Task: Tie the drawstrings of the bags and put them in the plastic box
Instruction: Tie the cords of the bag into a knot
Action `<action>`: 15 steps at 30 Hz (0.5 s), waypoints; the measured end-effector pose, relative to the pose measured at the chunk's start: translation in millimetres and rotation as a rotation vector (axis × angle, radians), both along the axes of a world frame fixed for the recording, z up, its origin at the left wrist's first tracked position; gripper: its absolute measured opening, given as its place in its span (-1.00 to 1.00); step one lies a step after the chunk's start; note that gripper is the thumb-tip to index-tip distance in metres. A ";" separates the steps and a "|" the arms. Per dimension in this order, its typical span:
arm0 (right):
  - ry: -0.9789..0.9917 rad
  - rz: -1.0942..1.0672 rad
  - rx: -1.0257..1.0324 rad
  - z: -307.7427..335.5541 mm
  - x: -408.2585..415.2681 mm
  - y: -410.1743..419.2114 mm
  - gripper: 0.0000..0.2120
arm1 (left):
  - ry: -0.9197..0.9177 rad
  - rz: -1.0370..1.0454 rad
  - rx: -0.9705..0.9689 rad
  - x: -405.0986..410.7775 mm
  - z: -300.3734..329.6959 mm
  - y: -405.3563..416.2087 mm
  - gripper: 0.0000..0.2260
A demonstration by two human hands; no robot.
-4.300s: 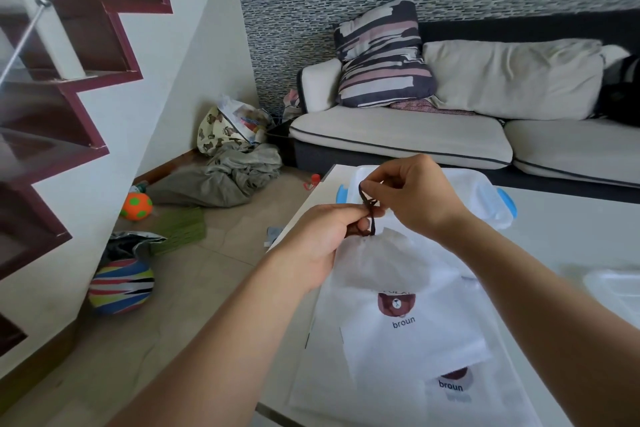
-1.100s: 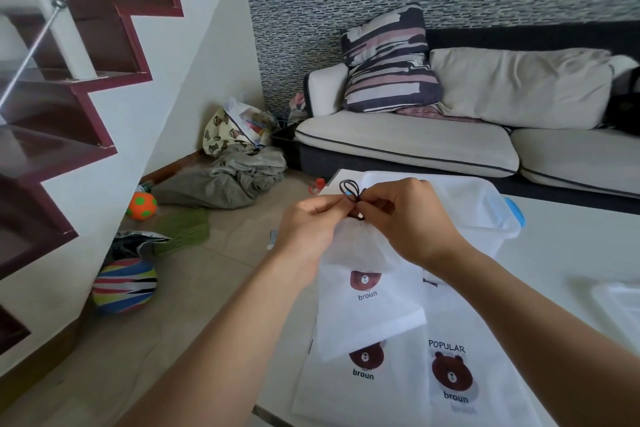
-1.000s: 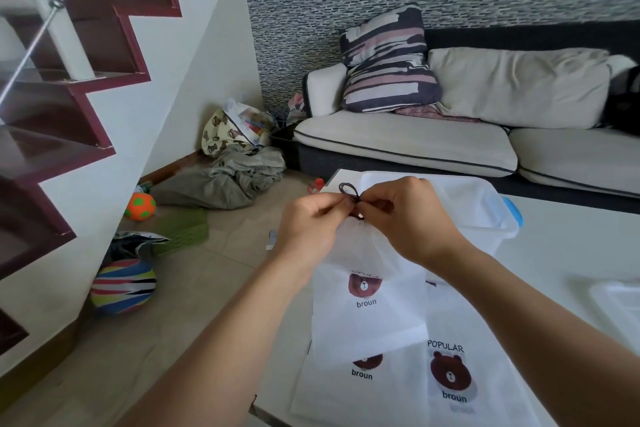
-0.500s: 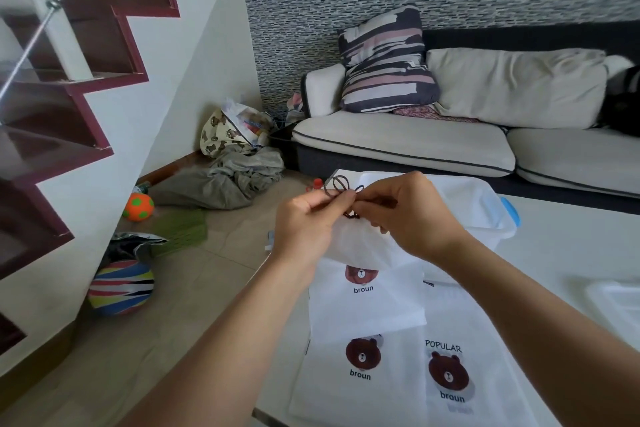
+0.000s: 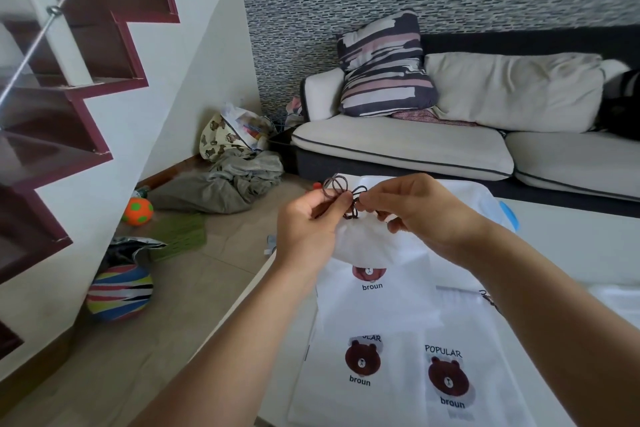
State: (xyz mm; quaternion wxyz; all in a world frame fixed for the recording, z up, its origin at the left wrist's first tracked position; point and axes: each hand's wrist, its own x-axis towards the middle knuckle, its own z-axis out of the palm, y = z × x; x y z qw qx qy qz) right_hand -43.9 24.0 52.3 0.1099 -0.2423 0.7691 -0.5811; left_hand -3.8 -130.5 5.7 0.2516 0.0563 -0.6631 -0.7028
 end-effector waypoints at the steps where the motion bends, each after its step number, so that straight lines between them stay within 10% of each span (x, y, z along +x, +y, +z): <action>1: -0.025 0.018 -0.015 0.8 0.3 1.4 -0.86 | -0.008 0.000 0.035 -0.1 0.7 0.3 -0.94; 15: -0.244 -0.031 -0.121 -12.9 3.9 -8.1 -0.61 | -0.102 -0.123 0.262 -3.1 5.1 3.4 -0.82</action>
